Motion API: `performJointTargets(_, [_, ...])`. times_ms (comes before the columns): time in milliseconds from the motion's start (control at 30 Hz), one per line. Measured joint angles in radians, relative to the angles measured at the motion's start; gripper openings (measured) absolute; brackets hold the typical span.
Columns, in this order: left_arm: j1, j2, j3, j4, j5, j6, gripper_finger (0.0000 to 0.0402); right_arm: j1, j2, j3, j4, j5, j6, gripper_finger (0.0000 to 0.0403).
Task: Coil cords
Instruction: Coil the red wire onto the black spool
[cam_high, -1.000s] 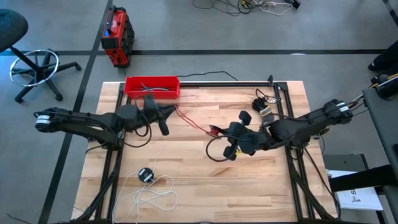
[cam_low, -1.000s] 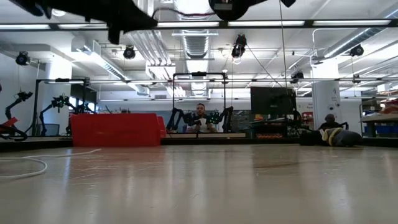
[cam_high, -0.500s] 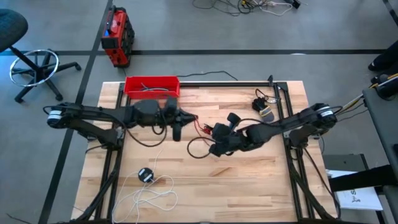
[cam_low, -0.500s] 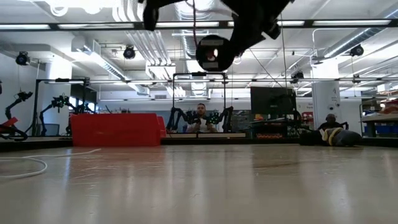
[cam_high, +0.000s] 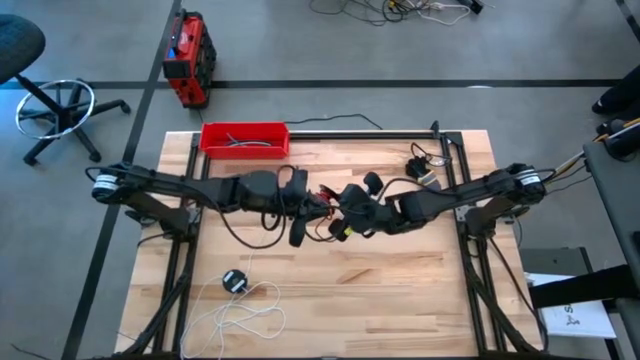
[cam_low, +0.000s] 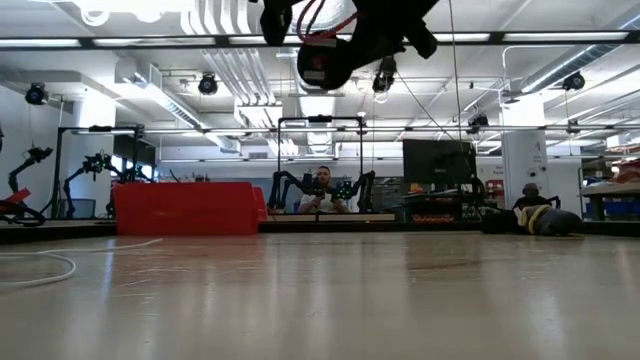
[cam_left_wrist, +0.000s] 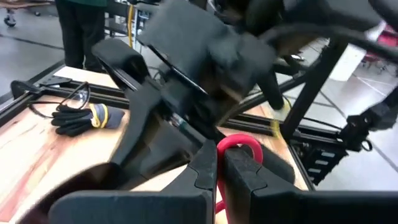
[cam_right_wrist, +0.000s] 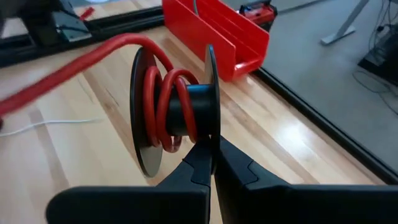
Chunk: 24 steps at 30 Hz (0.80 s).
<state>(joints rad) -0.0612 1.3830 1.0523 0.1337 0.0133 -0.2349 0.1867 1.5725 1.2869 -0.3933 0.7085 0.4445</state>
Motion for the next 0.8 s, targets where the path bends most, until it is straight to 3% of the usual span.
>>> performJointTargets(367, [-0.019, -0.003, 0.0, 0.015, -0.006, 0.063, 0.0003, 0.0, -0.009, -0.001, 0.173, -0.01, -0.063, 0.0])
performJointTargets(667, [-0.058, -0.009, -0.001, 0.013, -0.024, 0.254, 0.0004, 0.001, -0.009, -0.011, 0.254, 0.0, -0.051, 0.0])
performJointTargets(800, [-0.107, -0.025, -0.001, 0.027, -0.143, 0.356, 0.0004, 0.001, -0.009, -0.074, 0.448, -0.006, -0.055, 0.0])
